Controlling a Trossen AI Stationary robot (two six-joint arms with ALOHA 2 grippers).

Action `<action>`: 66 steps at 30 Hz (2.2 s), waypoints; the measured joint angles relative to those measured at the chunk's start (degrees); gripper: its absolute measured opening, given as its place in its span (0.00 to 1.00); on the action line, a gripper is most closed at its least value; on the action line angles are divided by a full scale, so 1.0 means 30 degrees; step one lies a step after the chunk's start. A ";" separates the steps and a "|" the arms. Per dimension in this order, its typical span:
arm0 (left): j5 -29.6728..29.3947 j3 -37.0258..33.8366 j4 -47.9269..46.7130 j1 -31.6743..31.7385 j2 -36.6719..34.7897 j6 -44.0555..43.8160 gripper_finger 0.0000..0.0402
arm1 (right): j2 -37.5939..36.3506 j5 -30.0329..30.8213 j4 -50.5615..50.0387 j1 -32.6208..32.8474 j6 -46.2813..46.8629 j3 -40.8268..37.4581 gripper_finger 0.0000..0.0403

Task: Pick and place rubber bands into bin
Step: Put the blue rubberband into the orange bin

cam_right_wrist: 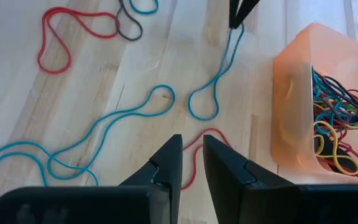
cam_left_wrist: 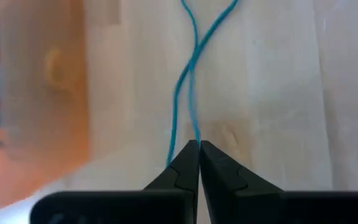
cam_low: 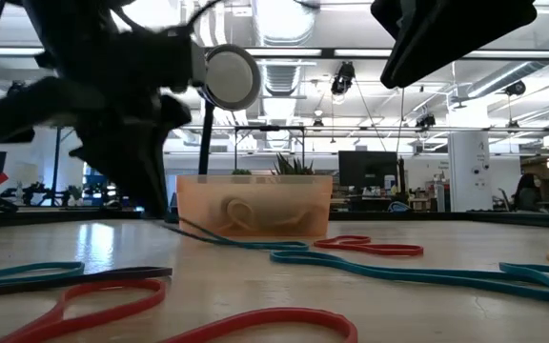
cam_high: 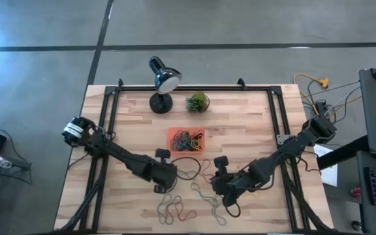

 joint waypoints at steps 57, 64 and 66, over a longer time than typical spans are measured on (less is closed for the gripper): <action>0.4672 0.1125 -0.1076 0.2809 -0.0270 0.0106 0.17 | 0.0007 -0.0044 0.0131 0.0003 0.0933 -0.0412 0.14; 0.4694 0.0927 -0.0799 0.3086 -0.0270 0.0138 0.26 | 0.0007 -0.0044 0.0142 0.0003 0.0933 -0.0426 0.13; 0.4796 0.0816 -0.0798 0.3210 -0.0270 0.0173 0.26 | 0.0007 -0.0039 0.0151 0.0003 0.0933 -0.0426 0.13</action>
